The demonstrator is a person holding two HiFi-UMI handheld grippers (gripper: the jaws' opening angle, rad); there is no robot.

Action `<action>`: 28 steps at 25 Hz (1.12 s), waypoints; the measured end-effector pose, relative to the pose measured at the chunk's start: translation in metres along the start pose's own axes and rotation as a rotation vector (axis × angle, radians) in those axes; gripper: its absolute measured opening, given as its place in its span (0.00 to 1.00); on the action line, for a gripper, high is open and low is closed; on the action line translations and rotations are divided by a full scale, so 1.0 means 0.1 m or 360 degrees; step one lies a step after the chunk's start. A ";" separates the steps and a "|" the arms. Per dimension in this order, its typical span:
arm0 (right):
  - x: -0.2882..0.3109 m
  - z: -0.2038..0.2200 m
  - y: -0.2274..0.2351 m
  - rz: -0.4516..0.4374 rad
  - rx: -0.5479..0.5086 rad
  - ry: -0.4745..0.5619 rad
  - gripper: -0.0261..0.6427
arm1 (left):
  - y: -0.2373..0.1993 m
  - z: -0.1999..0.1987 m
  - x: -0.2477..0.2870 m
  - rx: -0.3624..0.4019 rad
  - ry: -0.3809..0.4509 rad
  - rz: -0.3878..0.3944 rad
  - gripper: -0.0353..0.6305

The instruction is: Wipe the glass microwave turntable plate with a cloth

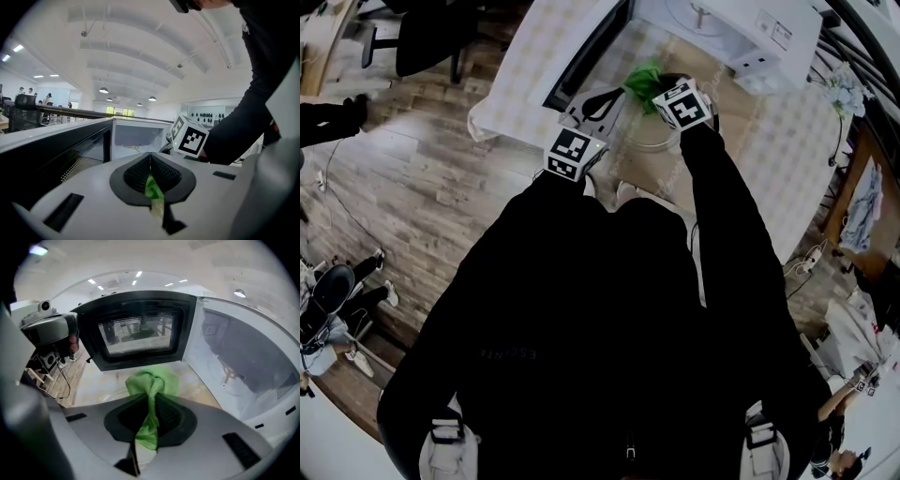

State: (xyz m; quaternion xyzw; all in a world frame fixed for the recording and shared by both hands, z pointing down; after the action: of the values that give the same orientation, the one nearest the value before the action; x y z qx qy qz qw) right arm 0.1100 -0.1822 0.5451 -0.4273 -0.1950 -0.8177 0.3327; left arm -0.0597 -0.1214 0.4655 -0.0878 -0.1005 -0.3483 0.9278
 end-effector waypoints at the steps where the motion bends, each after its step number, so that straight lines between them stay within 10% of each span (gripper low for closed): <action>1: 0.01 -0.03 0.08 0.0012 -0.0020 -0.0010 0.13 | -0.01 0.00 0.04 -0.0005 -0.0005 -0.0005 0.08; 28: 0.74 0.28 0.31 -0.0021 -0.0258 -0.0323 0.12 | -0.09 0.18 0.09 -0.0102 -0.0087 -0.0119 0.08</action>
State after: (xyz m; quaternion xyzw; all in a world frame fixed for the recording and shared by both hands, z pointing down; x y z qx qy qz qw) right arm 0.1174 -0.2149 0.6227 -0.5321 -0.1637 -0.7856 0.2701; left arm -0.0617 -0.1297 0.4861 -0.1233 -0.1177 -0.3834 0.9077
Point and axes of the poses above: the fingertips, and each gripper's own axes: x forward along the fingers, y to its right, z out of its underside, the point moved 8 cm from there along -x, backward along the fingers, and after that the axes turned 3 degrees about -z, right-handed, at the moved point
